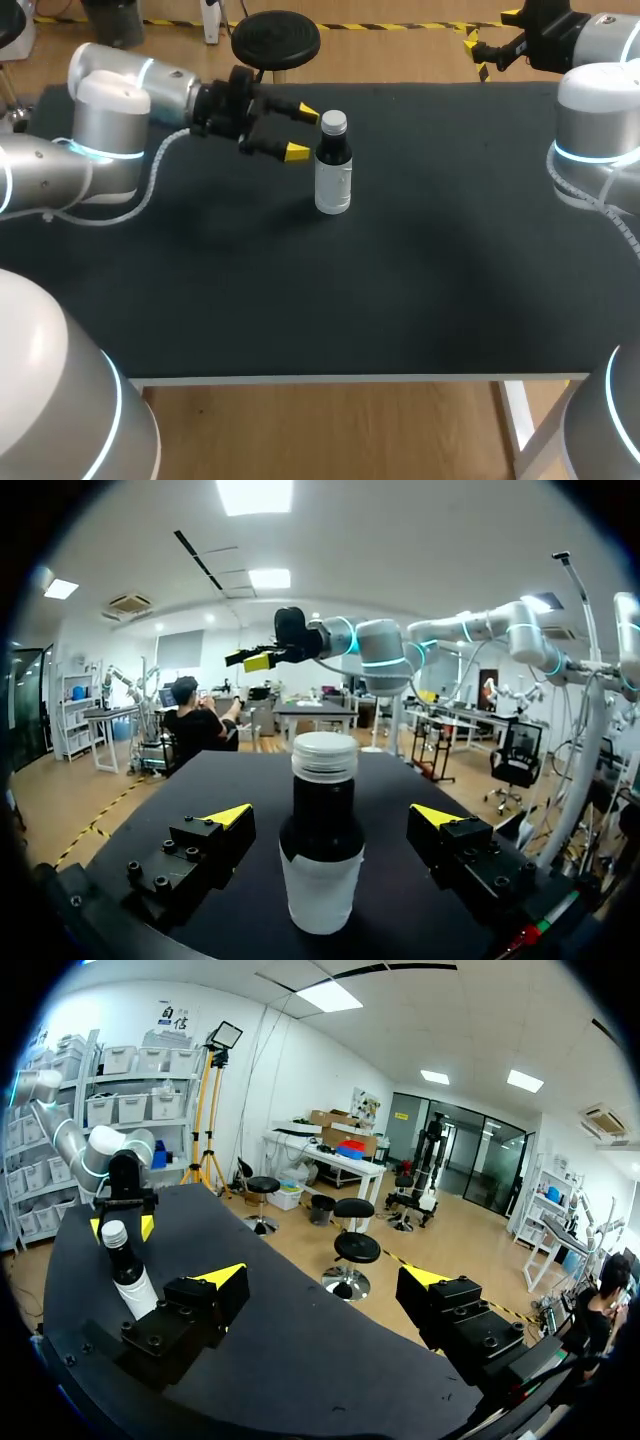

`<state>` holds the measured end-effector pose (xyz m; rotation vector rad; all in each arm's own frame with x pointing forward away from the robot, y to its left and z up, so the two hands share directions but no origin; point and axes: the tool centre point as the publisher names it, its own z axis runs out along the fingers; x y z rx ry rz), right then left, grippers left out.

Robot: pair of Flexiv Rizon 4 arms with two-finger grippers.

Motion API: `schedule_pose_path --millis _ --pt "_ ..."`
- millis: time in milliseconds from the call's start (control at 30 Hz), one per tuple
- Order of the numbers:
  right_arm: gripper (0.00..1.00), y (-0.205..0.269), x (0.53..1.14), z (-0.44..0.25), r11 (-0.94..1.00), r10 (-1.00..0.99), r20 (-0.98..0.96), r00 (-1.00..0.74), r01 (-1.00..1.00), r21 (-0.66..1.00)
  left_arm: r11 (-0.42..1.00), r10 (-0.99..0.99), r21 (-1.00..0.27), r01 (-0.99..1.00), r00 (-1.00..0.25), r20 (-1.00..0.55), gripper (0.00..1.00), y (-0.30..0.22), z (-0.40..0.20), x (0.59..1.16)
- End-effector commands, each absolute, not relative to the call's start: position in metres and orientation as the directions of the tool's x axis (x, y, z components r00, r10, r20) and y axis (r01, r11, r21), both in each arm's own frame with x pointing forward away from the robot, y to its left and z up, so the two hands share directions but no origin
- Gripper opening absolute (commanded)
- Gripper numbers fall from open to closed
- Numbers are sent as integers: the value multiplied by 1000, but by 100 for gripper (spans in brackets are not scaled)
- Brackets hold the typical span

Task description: Unscrew the bottle cap

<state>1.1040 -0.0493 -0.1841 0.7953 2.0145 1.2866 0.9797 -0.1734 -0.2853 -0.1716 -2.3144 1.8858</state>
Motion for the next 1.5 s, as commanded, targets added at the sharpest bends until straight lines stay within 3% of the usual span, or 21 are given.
schedule_pose_path --millis 33,1500 --pt "100 -50 1104 -184 346 755 -174 -632 159 925 211 204 -977 -16 -977 60 100 -185 -286 986" --pt "100 -50 1104 -184 346 755 -174 -632 159 925 138 318 -990 -41 -944 83 100 -220 -293 975"
